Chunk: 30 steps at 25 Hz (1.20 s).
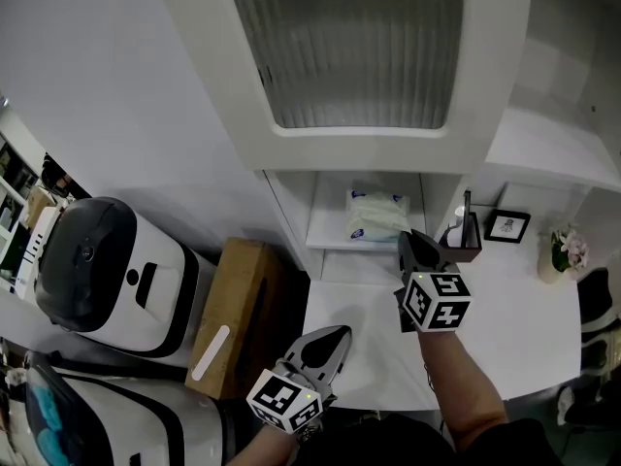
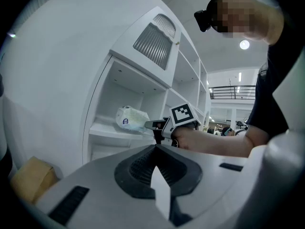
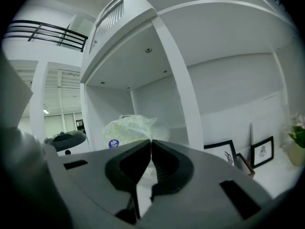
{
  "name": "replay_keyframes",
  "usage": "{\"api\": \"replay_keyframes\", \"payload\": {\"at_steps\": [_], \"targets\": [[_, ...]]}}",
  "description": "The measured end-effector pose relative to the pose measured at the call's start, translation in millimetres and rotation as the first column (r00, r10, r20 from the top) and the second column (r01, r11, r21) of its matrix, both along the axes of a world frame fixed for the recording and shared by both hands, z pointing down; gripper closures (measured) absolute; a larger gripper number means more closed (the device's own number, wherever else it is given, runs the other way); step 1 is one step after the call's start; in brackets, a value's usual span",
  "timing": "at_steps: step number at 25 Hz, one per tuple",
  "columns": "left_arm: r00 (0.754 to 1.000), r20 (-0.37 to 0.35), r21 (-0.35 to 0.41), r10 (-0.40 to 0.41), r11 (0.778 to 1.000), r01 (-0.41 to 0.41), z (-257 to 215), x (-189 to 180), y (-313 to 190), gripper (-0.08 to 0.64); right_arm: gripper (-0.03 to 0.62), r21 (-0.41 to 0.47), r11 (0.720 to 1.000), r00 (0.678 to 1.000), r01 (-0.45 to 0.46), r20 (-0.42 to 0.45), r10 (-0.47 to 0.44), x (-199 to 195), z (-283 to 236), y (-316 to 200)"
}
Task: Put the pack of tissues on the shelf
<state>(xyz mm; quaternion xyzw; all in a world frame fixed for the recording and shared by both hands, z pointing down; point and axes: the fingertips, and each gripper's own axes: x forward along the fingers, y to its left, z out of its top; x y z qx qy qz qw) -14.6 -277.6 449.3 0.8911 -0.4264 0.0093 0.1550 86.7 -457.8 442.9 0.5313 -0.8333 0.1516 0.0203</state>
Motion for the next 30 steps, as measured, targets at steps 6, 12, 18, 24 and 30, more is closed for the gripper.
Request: {"api": "replay_keyframes", "payload": {"at_steps": [6,12,18,24,30], "targets": [[1.0,-0.003,-0.009,-0.009,1.0,0.009,3.2,5.8,-2.8,0.557,0.583,-0.018,1.0,1.0,-0.016,-0.016,0.016,-1.0,7.7,-9.0],[1.0,-0.002,-0.03,-0.027,0.999,0.027,10.5,5.1,-3.5,0.557,0.583,-0.028,0.999,0.999,-0.034,-0.043,0.033,-5.5,12.6,-17.1],[0.999,-0.003,-0.036,-0.037,0.999,0.037,11.2,4.9,-4.5,0.557,0.583,-0.027,0.999,0.998,-0.034,-0.052,0.033,-9.5,14.6,-20.4],[0.999,0.003,-0.047,-0.04,0.998,0.04,13.2,7.3,-4.6,0.557,0.582,-0.015,1.0,0.999,-0.017,-0.04,0.016,-11.9,13.2,-18.9],[0.999,0.003,-0.049,-0.042,0.998,0.042,14.0,12.3,-3.4,0.557,0.54,0.038,0.999,0.996,0.0,-0.09,0.004,-8.9,8.5,-11.1]]}}
